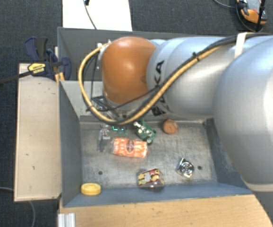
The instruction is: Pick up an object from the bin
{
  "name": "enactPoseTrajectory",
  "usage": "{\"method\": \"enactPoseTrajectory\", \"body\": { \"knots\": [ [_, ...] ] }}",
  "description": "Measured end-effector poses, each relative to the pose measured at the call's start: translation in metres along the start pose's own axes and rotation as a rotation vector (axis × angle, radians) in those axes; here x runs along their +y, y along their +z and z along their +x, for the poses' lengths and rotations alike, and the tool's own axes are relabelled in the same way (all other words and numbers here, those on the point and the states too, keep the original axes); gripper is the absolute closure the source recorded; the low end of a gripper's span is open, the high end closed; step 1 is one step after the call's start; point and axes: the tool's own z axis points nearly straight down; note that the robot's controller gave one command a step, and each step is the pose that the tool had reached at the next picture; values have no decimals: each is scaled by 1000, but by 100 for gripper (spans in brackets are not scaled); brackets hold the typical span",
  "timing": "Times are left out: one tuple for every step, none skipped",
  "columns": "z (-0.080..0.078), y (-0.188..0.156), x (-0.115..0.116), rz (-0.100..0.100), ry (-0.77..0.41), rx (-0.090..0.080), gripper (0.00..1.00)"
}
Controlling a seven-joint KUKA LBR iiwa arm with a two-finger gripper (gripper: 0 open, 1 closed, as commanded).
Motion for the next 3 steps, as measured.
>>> {"method": "enactPoseTrajectory", "body": {
  "knots": [
    [-2,-5,-1,-2,5,-8,0],
    [8,0,-41,-2,64,-7,0],
    [14,41,-74,-2,123,-10,0]
  ]
}}
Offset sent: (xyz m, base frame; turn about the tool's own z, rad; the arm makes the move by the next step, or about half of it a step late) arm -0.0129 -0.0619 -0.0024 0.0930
